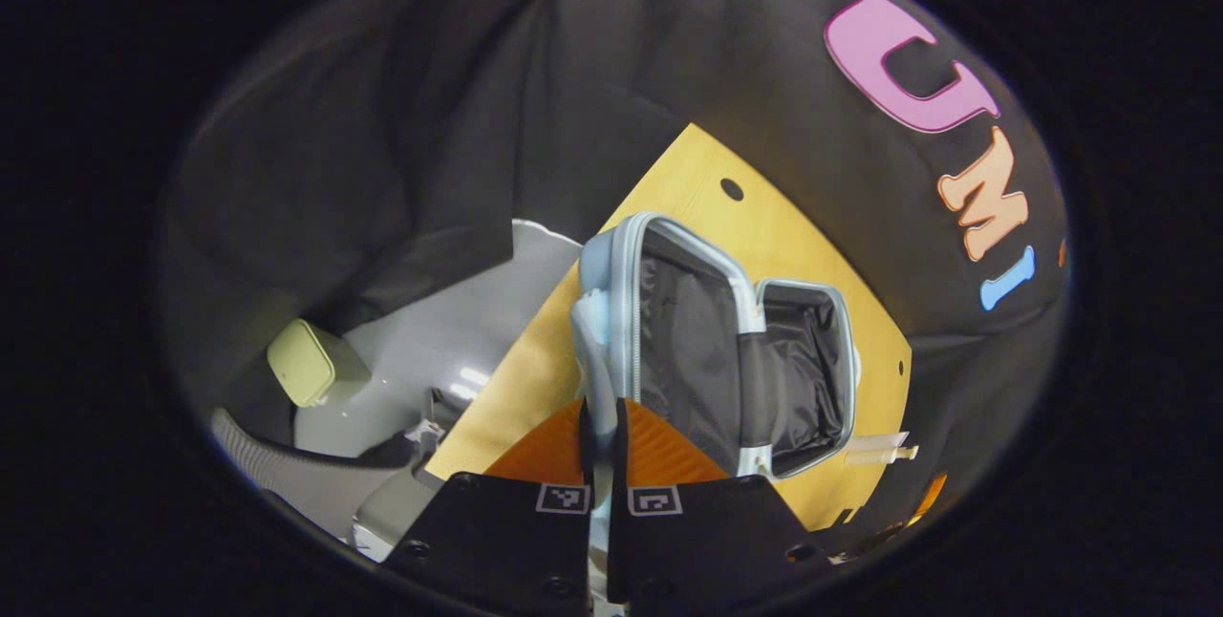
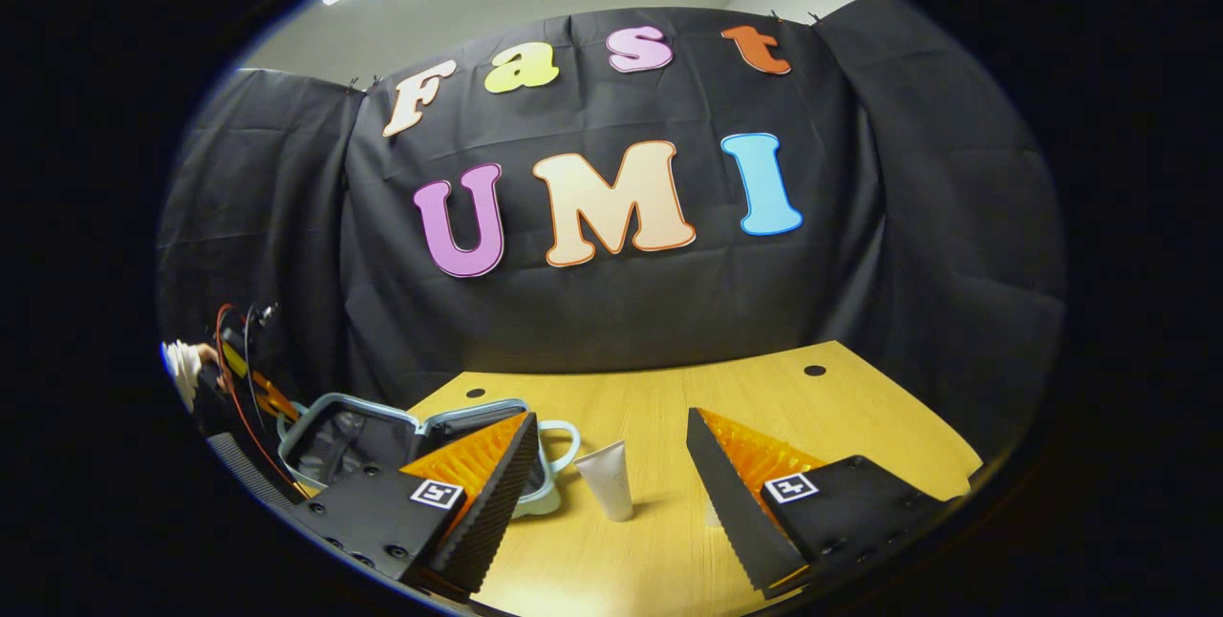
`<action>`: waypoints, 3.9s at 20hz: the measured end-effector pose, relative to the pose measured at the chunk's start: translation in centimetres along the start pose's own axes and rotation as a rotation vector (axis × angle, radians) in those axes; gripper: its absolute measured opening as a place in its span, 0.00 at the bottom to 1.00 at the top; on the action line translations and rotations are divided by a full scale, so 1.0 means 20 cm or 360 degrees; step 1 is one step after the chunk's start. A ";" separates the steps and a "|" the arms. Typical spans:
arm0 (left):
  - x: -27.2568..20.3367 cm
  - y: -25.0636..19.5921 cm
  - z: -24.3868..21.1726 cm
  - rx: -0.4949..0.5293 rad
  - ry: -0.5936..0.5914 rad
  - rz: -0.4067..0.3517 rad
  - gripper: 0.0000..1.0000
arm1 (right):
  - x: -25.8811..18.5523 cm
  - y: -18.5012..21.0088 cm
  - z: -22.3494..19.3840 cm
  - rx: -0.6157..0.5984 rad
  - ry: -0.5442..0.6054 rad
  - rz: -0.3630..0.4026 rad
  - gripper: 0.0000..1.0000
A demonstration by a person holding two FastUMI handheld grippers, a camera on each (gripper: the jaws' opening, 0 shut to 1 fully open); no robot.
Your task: First open the suitcase, pack the skin care products into it, and then close the suitcase.
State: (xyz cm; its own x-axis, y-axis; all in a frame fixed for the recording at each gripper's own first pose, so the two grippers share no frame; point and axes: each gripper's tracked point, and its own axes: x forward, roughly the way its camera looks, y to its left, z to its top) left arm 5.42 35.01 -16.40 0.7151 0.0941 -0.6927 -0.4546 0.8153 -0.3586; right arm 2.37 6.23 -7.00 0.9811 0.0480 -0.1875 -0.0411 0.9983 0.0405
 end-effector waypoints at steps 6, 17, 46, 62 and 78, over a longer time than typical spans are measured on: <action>0.24 0.10 -0.18 -0.0082 0.0055 -0.0067 0.00 | 0.00 0.00 -0.02 -0.0037 0.0017 -0.0017 0.96; 0.17 0.19 -0.13 0.0143 -0.0091 0.0066 0.46 | -0.02 0.02 -0.07 -0.0113 0.0057 -0.0013 0.98; 0.54 -2.44 -1.17 0.1290 -0.0648 -0.0894 0.68 | 0.53 -0.61 -0.58 -0.0183 0.0335 -0.0041 0.99; 1.02 -2.36 -1.33 0.1124 -0.0341 -0.0818 0.33 | 0.66 -0.67 -0.95 -0.0250 0.0567 -0.0015 0.61; 0.43 -1.87 -0.75 0.0962 -0.0290 -0.0621 0.30 | 0.48 -0.29 -0.62 -0.0191 0.0526 0.0023 0.60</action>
State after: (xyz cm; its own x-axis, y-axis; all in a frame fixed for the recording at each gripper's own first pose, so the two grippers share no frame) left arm 20.60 -3.27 -18.39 0.8656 -0.2166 -0.4515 0.1848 0.9761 -0.1140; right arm 9.69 1.40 -21.20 0.8668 0.0506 -0.4961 -0.0960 0.9932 -0.0664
